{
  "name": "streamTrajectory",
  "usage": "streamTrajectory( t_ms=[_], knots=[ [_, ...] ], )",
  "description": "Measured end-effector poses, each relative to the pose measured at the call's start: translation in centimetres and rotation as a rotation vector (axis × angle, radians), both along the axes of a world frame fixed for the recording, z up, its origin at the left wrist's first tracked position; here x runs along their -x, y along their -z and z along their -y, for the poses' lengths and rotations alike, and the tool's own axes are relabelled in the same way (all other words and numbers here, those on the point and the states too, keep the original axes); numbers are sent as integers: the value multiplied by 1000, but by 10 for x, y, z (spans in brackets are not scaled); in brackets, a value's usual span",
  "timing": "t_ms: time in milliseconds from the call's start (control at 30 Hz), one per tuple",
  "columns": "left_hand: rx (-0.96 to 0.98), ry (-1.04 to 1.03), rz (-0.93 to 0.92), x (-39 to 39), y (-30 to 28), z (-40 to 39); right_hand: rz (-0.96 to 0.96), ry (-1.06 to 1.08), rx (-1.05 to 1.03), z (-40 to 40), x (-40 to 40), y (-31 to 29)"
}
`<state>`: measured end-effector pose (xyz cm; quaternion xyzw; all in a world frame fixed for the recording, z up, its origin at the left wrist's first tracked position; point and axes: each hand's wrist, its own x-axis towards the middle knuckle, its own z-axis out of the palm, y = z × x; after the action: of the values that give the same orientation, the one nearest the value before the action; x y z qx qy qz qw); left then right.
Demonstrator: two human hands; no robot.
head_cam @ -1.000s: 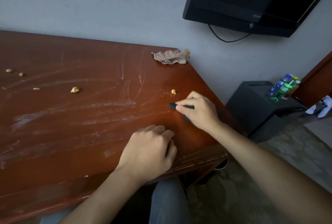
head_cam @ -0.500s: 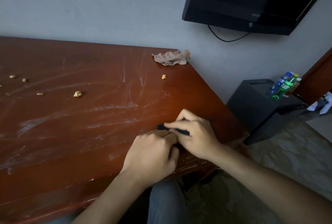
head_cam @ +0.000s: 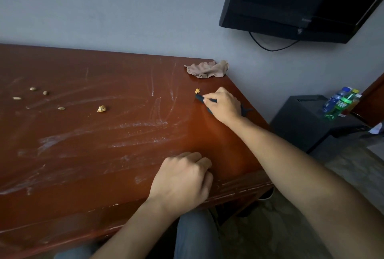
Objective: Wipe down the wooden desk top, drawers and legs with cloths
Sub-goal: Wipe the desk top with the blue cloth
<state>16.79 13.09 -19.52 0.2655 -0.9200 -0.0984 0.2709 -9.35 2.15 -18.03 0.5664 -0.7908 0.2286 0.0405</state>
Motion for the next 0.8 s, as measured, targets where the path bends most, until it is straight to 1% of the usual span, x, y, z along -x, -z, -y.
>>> streamTrajectory(
  t_ms=[100,167,267,333,400,500,600,700,800],
  knots=[
    [-24,-6,18,-1,-1,0,9,-97,27,-44,-21,5],
    [-28,-17,27,-2,-1,1,29,-232,64,-89,-43,7],
    [17,-7,-23,-2,0,0,72,-522,68,-144,-68,5],
    [84,2,-64,-3,3,-1,81,-590,28,-150,-66,4],
    [145,5,-46,-10,7,-4,50,-533,16,-134,-57,3],
    [232,-19,67,-38,14,-14,-10,-312,16,-85,-39,1],
    [250,-112,156,-77,24,-24,-34,-167,-6,-29,-30,-2],
    [242,-221,220,-102,32,-27,-29,-96,-14,5,-35,-3],
    [238,-272,252,-108,40,-28,-17,-92,0,3,-42,0]
  ],
)
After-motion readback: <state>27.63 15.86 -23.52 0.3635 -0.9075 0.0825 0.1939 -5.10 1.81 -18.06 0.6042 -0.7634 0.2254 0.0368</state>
